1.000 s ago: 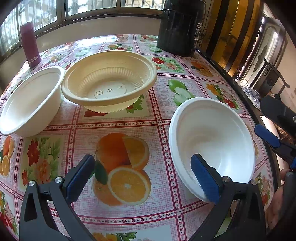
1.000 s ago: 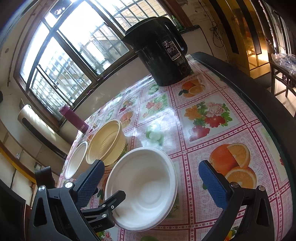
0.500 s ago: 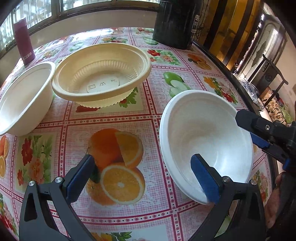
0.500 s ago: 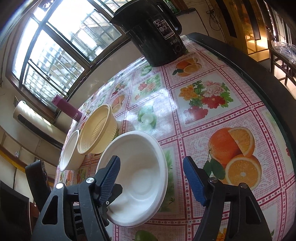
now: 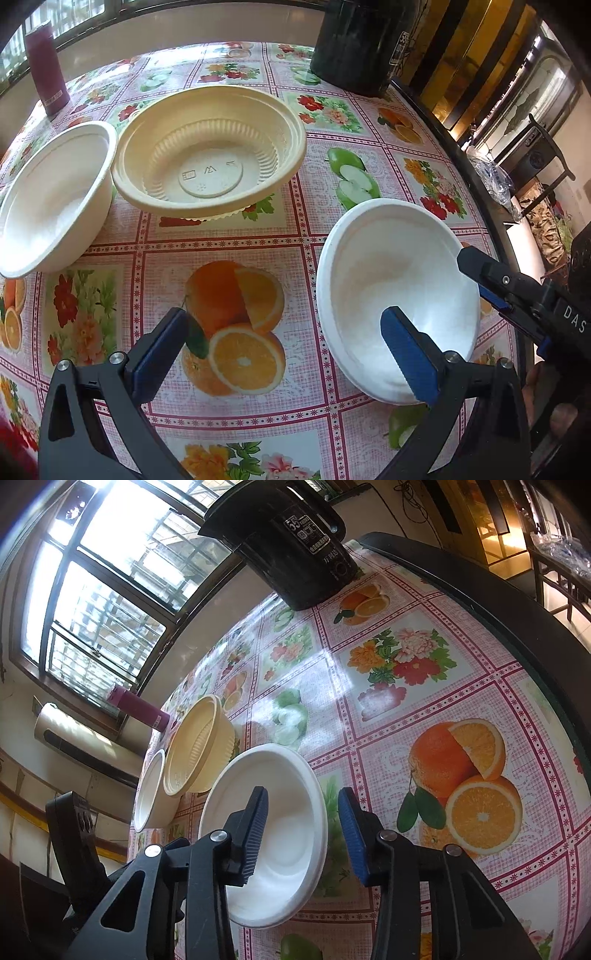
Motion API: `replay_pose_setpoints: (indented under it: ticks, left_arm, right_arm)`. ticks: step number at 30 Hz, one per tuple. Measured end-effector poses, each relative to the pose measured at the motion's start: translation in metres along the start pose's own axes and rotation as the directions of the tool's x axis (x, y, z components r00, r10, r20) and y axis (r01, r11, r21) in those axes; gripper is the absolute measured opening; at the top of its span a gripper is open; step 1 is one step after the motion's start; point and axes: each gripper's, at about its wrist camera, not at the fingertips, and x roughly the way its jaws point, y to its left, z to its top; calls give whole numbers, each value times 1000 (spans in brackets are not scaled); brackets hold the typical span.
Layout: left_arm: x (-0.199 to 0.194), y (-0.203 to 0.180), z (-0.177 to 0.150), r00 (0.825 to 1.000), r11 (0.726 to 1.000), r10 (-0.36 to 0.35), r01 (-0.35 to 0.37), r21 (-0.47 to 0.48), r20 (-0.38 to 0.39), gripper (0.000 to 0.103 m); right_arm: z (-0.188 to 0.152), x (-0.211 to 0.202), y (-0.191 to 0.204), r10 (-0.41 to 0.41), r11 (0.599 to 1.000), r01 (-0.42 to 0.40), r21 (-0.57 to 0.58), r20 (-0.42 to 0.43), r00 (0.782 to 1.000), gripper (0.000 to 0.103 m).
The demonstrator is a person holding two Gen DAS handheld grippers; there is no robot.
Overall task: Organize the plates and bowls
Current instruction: 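Close both tools on the white bowl rim, then lift the white bowl with both tools and carry it toward the red plate stack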
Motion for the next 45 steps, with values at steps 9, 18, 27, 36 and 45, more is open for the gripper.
replay_pose_setpoints:
  ticks: [9,18,27,36,45]
  left_arm:
    - [0,-2,5,999,998,9,-11,-59,-48,100]
    - [-2,-11,4,998,998,0,-3,-60,-63,74]
    - [1,-15,3,995,997,-44,38,-67,-89,45]
    - [-7,-20,2,996,998,-53,50,-42,-73,29]
    - [-8,-20,1,997,998,-49,47,-30,-65,17]
  right_arm:
    - [-1,-7,2,24,1000,-24,18,3,1000,33]
    - [-1,-6,0,21,999,-20,34,-7,1000,30]
    - [0,-6,-4,-1,999,1,42,-7,1000,27]
    - [0,-3,-7,-32,999,32,44,-15,999,17]
    - [-1,-3,-7,-40,999,41,36,-14,999,8]
